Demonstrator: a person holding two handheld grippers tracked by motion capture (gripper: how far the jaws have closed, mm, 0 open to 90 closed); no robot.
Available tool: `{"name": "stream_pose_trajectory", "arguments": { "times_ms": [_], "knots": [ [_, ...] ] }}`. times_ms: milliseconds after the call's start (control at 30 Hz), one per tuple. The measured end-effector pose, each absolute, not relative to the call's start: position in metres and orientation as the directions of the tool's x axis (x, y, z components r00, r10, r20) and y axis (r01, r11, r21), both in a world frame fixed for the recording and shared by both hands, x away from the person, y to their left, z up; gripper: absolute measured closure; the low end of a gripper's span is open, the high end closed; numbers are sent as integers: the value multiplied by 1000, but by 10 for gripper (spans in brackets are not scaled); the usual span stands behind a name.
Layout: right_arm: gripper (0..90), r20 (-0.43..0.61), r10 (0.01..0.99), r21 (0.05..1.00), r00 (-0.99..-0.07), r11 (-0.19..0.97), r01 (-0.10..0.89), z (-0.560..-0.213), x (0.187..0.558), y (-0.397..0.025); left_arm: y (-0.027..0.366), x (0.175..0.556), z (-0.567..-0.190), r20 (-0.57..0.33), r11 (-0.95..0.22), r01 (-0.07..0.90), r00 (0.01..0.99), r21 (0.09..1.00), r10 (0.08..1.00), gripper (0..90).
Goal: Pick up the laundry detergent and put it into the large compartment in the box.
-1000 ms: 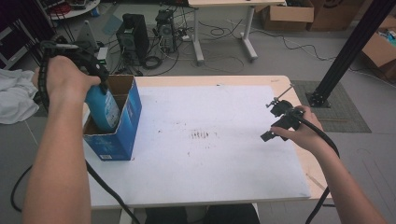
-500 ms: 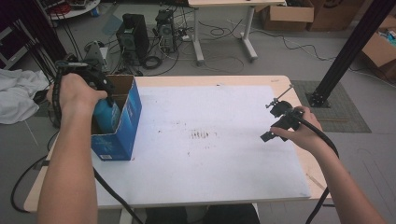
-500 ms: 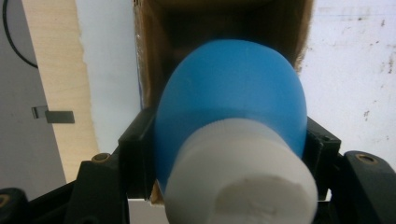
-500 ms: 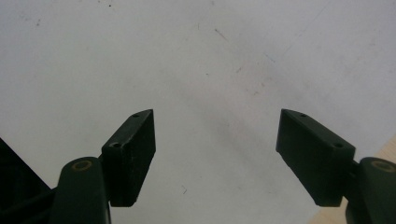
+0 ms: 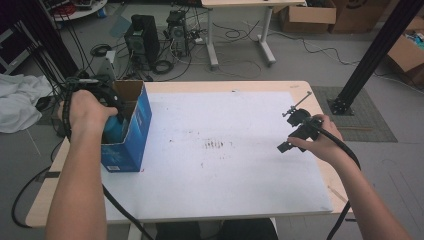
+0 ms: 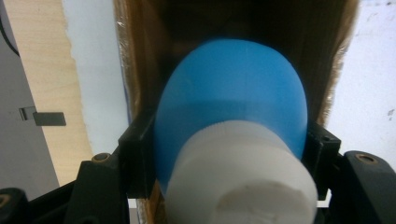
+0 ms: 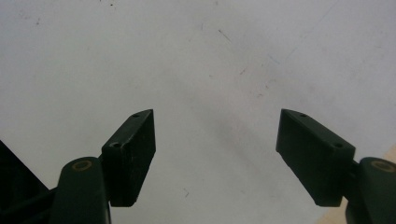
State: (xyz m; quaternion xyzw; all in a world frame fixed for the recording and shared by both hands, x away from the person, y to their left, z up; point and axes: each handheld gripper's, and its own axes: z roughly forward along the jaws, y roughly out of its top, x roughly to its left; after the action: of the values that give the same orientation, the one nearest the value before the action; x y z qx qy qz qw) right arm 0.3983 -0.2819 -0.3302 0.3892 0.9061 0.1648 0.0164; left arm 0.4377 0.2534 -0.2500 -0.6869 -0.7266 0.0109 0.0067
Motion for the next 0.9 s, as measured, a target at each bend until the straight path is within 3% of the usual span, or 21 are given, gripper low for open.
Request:
{"name": "stream_pose_trajectory", "arguments": {
  "times_ms": [900],
  "knots": [
    [286, 103, 707, 317, -700, 644, 697, -332, 399, -282, 249, 439, -275, 17, 37, 998, -36, -46, 999, 372]
  ]
}}
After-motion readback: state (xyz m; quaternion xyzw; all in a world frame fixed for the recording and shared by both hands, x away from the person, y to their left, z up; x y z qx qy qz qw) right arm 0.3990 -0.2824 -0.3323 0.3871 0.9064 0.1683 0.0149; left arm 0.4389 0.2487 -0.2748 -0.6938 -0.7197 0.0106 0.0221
